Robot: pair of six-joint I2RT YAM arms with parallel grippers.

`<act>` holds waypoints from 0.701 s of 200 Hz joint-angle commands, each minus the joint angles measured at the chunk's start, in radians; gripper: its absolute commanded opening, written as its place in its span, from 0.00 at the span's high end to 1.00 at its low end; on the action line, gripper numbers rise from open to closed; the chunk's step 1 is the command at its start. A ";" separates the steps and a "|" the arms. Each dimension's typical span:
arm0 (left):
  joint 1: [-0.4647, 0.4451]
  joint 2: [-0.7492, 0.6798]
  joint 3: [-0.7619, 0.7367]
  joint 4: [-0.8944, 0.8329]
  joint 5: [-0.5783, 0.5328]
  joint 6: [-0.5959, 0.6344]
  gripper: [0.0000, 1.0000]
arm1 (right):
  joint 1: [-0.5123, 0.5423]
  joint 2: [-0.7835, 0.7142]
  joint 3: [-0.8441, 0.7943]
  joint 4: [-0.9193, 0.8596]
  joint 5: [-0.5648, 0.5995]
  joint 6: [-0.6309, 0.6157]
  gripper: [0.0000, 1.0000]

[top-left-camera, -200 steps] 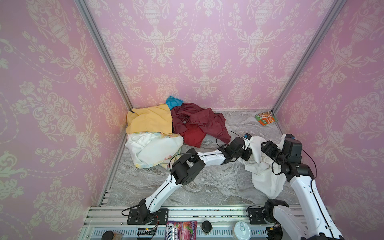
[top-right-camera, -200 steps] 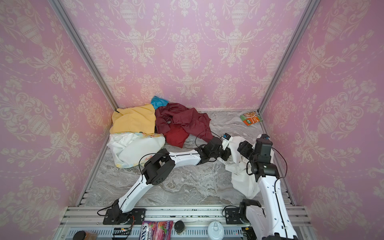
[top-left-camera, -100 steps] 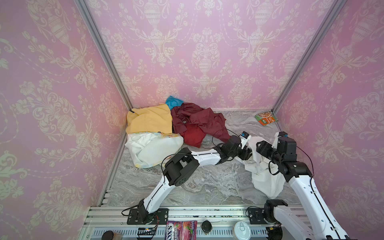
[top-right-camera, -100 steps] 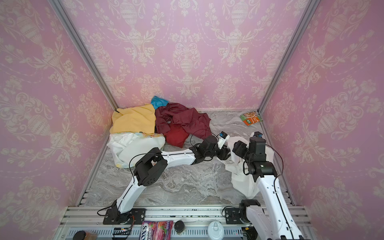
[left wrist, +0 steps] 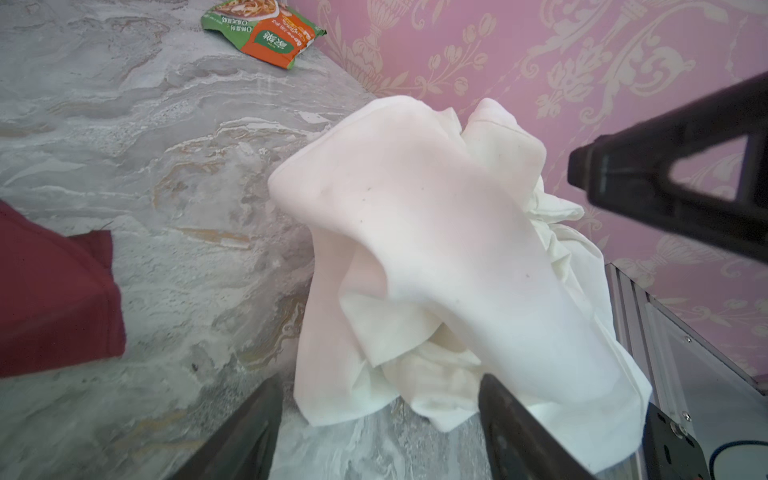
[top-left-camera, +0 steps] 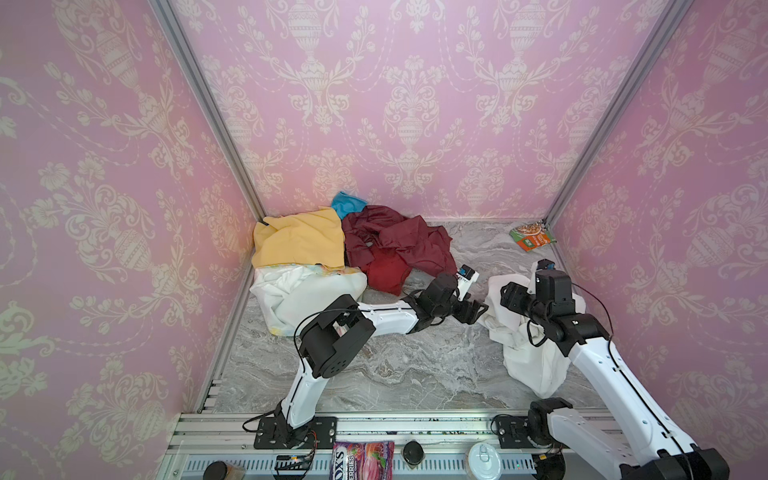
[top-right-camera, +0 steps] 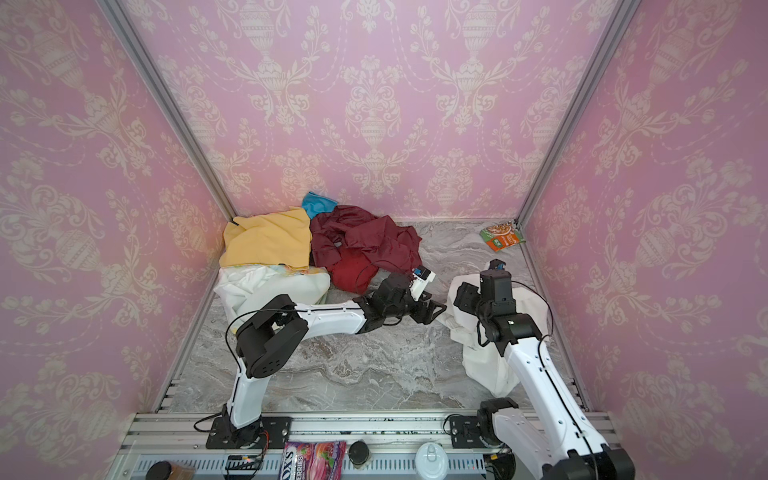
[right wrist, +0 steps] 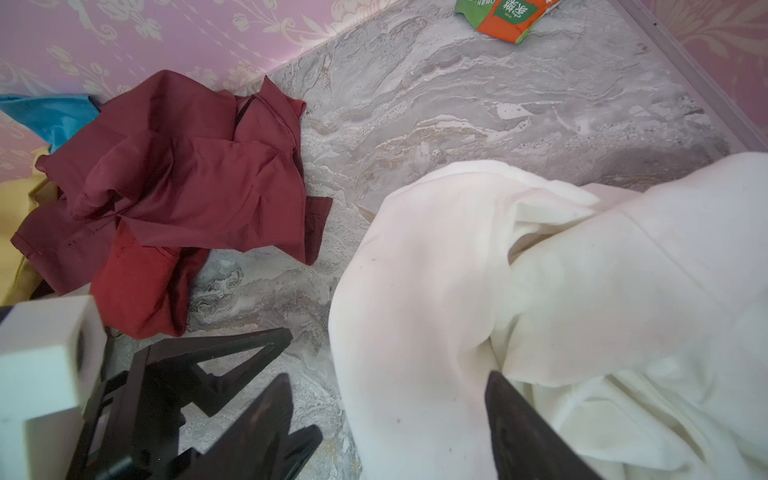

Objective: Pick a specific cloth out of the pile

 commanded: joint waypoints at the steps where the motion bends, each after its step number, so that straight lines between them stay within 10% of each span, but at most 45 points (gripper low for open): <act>1: 0.016 -0.101 -0.087 0.061 0.007 0.020 0.23 | 0.049 0.044 0.044 -0.004 0.095 -0.048 0.26; 102: 0.051 -0.487 -0.435 -0.058 -0.252 -0.015 0.23 | 0.287 0.445 0.157 -0.045 0.544 -0.180 0.28; 140: 0.052 -0.639 -0.533 -0.088 -0.322 -0.027 0.22 | 0.282 0.497 0.166 -0.037 0.597 -0.172 0.93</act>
